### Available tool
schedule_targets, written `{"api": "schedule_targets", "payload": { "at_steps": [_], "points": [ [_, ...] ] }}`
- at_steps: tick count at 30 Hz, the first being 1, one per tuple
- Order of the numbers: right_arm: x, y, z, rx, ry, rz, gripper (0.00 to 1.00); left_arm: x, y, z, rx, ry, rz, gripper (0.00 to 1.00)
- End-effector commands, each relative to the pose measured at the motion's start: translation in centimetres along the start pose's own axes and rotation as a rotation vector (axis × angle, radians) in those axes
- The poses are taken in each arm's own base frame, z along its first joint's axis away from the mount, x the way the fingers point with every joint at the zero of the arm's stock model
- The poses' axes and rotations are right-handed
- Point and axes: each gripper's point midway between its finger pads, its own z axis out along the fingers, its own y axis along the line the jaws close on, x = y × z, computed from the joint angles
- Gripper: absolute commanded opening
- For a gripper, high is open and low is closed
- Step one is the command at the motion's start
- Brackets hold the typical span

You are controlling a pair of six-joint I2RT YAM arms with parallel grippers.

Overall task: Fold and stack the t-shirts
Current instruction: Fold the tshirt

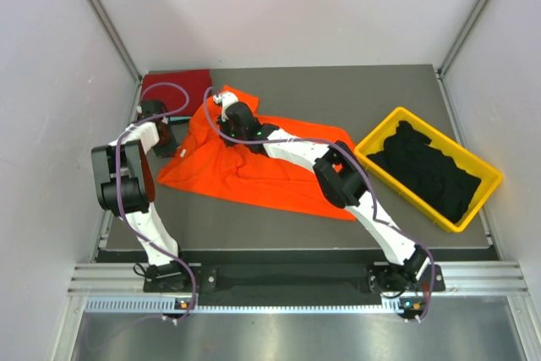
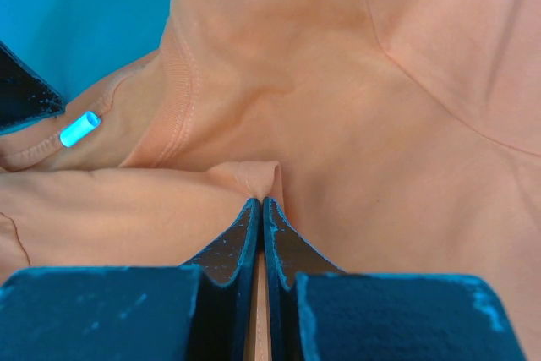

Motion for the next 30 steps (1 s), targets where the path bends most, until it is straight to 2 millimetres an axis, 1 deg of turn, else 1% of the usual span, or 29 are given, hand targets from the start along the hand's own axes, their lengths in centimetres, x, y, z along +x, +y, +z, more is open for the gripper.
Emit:
{"api": "schedule_targets", "payload": {
  "at_steps": [1, 4, 9, 12, 13, 15, 16, 17, 18, 19, 20, 21, 22, 23, 24, 25, 26, 27, 28, 30],
  "points": [
    [-5.8, 2.0, -2.2, -0.010, -0.136, -0.017, 0.00, 0.1, 1.4, 0.5, -0.072, 0.012, 0.003, 0.00],
    [-5.8, 1.7, -2.3, 0.001, -0.135, -0.019, 0.00, 0.1, 1.4, 0.5, -0.072, 0.010, 0.001, 0.00],
    [-5.3, 1.3, -2.1, 0.021, -0.123, -0.012, 0.00, 0.0, 1.4, 0.5, -0.075, 0.011, -0.002, 0.00],
    [-4.9, 1.1, -2.1, 0.027, -0.110, -0.004, 0.00, -0.4, 1.3, 0.1, -0.074, 0.006, -0.004, 0.00],
    [-4.6, 1.0, -2.0, 0.030, -0.103, 0.001, 0.00, -1.1, 1.2, -0.3, -0.073, -0.013, -0.009, 0.01],
    [-4.6, 1.0, -2.1, 0.033, -0.103, 0.012, 0.00, -1.9, 1.0, -0.7, -0.069, -0.032, -0.016, 0.05],
    [-4.6, 1.2, -2.0, 0.031, -0.104, 0.015, 0.00, -2.7, 0.9, -1.3, -0.065, -0.050, -0.019, 0.08],
    [-4.5, 1.0, -2.0, 0.035, -0.104, 0.019, 0.00, -3.2, 0.9, -1.6, -0.069, -0.061, -0.023, 0.14],
    [-4.6, 1.0, -2.0, 0.039, -0.107, 0.030, 0.00, -3.6, 0.9, -1.9, -0.075, -0.065, -0.027, 0.18],
    [-4.6, 1.0, -2.0, 0.040, -0.107, 0.035, 0.00, -4.8, 0.8, -2.6, -0.079, -0.093, -0.035, 0.21],
    [-4.6, 0.9, -2.0, 0.044, -0.110, 0.040, 0.00, -5.0, 1.1, -3.0, -0.104, -0.094, -0.037, 0.26],
    [-4.4, 1.0, -2.0, 0.044, -0.107, 0.048, 0.00, -5.7, 1.2, -3.8, -0.113, -0.116, -0.043, 0.28],
    [-4.6, 1.0, -2.0, 0.043, -0.113, 0.052, 0.00, -6.4, 1.3, -4.6, -0.129, -0.139, -0.046, 0.29],
    [-4.4, 1.0, -2.0, 0.044, -0.112, 0.055, 0.00, -6.5, 2.0, -5.3, -0.185, -0.148, -0.040, 0.29],
    [-4.2, 0.7, -1.9, 0.057, -0.110, 0.064, 0.00, -6.6, 2.3, -5.8, -0.208, -0.159, -0.040, 0.29],
    [-4.2, 0.5, -2.0, 0.064, -0.109, 0.067, 0.00, -6.8, 2.7, -6.9, -0.229, -0.178, -0.045, 0.29],
    [-4.0, 0.4, -2.0, 0.069, -0.107, 0.068, 0.00, -6.5, 3.1, -7.3, -0.246, -0.181, -0.047, 0.28],
    [-3.7, 0.2, -2.0, 0.077, -0.100, 0.075, 0.00, -6.9, 3.5, -8.7, -0.259, -0.218, -0.066, 0.26],
    [-3.6, 0.1, -1.9, 0.076, -0.103, 0.081, 0.00, -5.8, 3.9, -8.7, -0.271, -0.206, -0.070, 0.25],
    [-3.4, 0.3, -1.9, 0.062, -0.102, 0.087, 0.00, -5.1, 4.1, -9.4, -0.269, -0.219, -0.094, 0.19]
  ]
}}
